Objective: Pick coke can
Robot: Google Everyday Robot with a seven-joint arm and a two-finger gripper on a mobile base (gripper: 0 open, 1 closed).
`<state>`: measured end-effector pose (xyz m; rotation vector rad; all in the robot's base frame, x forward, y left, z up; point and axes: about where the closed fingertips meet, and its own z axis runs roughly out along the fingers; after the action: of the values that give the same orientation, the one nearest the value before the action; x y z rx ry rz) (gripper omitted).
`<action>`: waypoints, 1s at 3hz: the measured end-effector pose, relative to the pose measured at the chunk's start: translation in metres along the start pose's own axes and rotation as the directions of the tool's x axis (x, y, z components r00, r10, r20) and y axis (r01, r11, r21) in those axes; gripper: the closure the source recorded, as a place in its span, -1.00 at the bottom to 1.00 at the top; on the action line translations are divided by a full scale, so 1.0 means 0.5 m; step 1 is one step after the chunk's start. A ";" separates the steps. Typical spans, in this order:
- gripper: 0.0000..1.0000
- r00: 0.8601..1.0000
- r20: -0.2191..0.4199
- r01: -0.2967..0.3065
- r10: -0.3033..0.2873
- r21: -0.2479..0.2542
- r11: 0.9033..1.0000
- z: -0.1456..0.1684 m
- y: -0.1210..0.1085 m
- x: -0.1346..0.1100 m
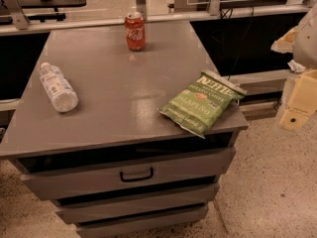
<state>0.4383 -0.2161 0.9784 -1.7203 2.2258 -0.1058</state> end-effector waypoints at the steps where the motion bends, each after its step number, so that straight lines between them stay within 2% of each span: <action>1: -1.00 1.000 0.008 0.003 -0.003 0.006 1.000 0.002 -0.004 -0.005; 2: -1.00 0.998 0.057 0.014 -0.015 0.020 1.000 0.045 -0.042 -0.047; 3: -1.00 0.985 0.168 0.022 -0.029 0.042 0.999 0.122 -0.130 -0.139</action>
Offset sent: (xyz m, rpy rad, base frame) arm 0.0972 0.0580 -0.0399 0.1358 -0.0861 0.0702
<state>0.5322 -0.1588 0.9516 -1.6714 2.0666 -0.0095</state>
